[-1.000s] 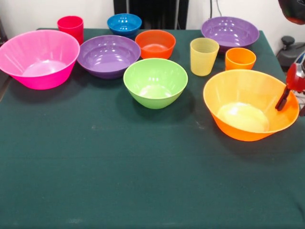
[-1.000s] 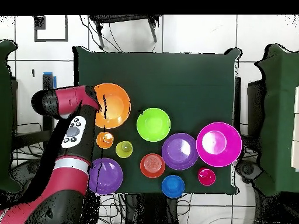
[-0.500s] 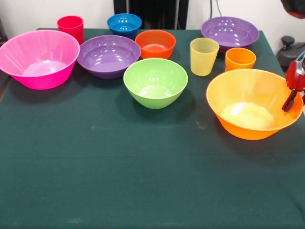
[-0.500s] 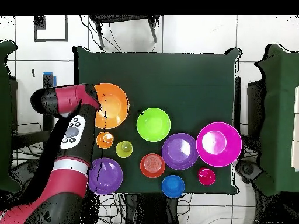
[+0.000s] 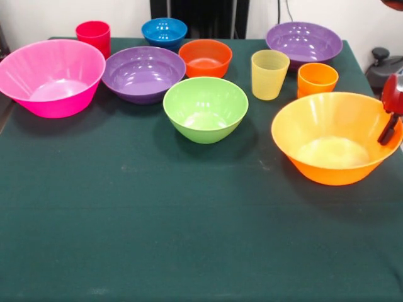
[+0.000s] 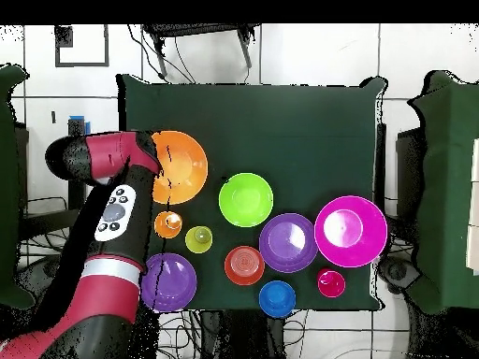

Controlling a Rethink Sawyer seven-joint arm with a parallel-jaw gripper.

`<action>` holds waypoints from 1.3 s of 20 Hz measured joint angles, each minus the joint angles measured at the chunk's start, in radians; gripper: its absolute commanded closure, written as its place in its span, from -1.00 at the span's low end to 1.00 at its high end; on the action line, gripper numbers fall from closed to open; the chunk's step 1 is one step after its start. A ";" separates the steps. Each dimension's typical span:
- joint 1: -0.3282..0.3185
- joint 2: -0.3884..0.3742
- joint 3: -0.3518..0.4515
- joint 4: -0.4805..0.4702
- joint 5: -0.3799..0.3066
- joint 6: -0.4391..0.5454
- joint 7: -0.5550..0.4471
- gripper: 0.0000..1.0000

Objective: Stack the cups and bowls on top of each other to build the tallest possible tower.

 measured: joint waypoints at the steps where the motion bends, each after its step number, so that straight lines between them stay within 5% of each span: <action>1: -0.002 -0.002 0.001 0.000 0.004 0.000 0.000 1.00; 6: -0.014 -0.008 -0.002 0.000 0.021 0.000 0.000 1.00; 7: -0.016 -0.009 -0.002 0.000 0.022 0.000 0.000 -1.00; 26: -0.013 0.044 -0.022 -0.054 0.022 0.000 0.000 -1.00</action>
